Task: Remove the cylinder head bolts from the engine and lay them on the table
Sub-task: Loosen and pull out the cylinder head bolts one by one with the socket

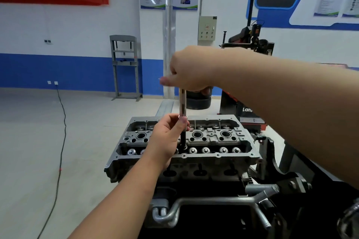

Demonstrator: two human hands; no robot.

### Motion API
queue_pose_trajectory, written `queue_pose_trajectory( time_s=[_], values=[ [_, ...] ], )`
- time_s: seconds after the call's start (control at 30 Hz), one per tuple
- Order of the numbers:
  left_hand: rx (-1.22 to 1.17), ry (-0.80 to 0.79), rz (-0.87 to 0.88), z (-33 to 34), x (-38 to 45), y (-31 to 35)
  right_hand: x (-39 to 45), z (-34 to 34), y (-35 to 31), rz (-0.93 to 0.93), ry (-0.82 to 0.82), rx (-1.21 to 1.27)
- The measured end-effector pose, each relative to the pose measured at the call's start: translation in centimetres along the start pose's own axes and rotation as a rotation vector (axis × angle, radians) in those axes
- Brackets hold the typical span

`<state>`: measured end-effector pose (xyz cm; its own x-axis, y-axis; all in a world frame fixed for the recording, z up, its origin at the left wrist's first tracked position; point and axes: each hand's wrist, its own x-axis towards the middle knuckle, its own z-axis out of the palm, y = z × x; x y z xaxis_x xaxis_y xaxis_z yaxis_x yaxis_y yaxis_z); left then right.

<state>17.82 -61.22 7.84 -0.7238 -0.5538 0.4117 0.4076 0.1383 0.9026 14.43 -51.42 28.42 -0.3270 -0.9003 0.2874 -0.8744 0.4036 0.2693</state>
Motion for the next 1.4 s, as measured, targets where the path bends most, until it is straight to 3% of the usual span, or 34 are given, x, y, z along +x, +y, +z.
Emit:
queue_pose_trajectory(
  time_s=[0.07,0.27,0.4,0.53,0.77,0.93,1.0,1.17,1.3,1.33,1.4],
  values=[
    [0.014,0.009,0.014,-0.1,0.0,-0.2,0.3,0.0,0.2,0.024,0.037,0.012],
    [0.022,-0.072,-0.097,-0.6,0.1,0.0,-0.9,-1.3,1.0,-0.162,-0.096,0.189],
    [0.017,-0.011,-0.033,0.0,0.0,0.1,-0.7,-0.2,0.5,-0.055,0.008,0.035],
    [0.027,0.025,0.009,0.1,-0.2,0.1,-0.1,0.2,0.4,0.013,0.085,0.056],
    [-0.031,-0.054,-0.092,-0.4,-0.1,0.3,-1.4,-1.5,0.5,-0.163,-0.085,0.217],
    [-0.067,0.021,-0.013,-0.2,-0.2,0.2,-0.5,0.0,0.0,0.038,0.083,0.049],
    [-0.065,0.015,-0.012,-0.4,-0.2,0.1,-0.3,-0.2,0.1,0.051,0.045,0.091],
    [-0.007,-0.072,-0.101,-0.4,-0.1,0.3,-1.3,-1.6,0.8,-0.083,-0.087,0.283],
    [0.028,-0.089,-0.080,-0.2,-0.1,0.4,-1.4,0.8,0.5,-0.074,0.001,0.371],
    [0.026,-0.079,-0.075,-0.2,-0.1,0.4,-1.2,1.8,0.3,-0.058,0.077,0.487],
    [0.020,-0.050,-0.058,-0.1,0.0,0.2,-1.1,3.8,0.0,0.016,0.226,0.945]
  ],
)
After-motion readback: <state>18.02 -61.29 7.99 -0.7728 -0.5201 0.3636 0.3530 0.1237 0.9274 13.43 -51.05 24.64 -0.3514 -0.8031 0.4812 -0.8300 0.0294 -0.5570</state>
